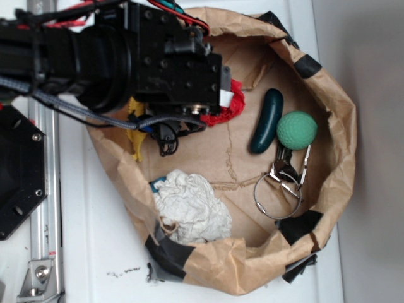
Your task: Grab the yellow cloth.
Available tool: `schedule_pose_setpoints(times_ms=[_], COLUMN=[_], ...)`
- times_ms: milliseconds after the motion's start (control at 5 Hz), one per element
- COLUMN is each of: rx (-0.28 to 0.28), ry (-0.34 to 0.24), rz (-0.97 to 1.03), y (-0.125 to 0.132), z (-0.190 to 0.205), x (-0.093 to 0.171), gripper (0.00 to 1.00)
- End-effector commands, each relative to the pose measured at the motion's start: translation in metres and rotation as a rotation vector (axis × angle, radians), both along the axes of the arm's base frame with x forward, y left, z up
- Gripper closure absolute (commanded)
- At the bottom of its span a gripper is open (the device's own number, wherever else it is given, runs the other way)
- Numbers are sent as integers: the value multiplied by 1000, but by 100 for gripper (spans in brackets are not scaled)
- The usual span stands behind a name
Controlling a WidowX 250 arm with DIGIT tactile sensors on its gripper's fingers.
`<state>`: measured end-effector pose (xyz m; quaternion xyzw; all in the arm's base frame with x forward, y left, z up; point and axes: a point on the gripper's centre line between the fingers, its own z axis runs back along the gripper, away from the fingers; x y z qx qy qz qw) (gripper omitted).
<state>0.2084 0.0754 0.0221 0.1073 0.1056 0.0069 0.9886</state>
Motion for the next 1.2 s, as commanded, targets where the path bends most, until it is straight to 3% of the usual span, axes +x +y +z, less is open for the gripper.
schedule_pose_setpoints(times_ms=[0, 200, 400, 600, 1000], rx=[2, -117, -174, -195, -266], ry=[-109, -181, -235, -272, -322], rz=[-20, -86, -111, -104, -74], y=[-8, -33, -52, -57, -50], z=[47, 98, 150, 167, 161], x=[5, 7, 13, 17, 29], gripper=[100, 100, 100, 100, 100])
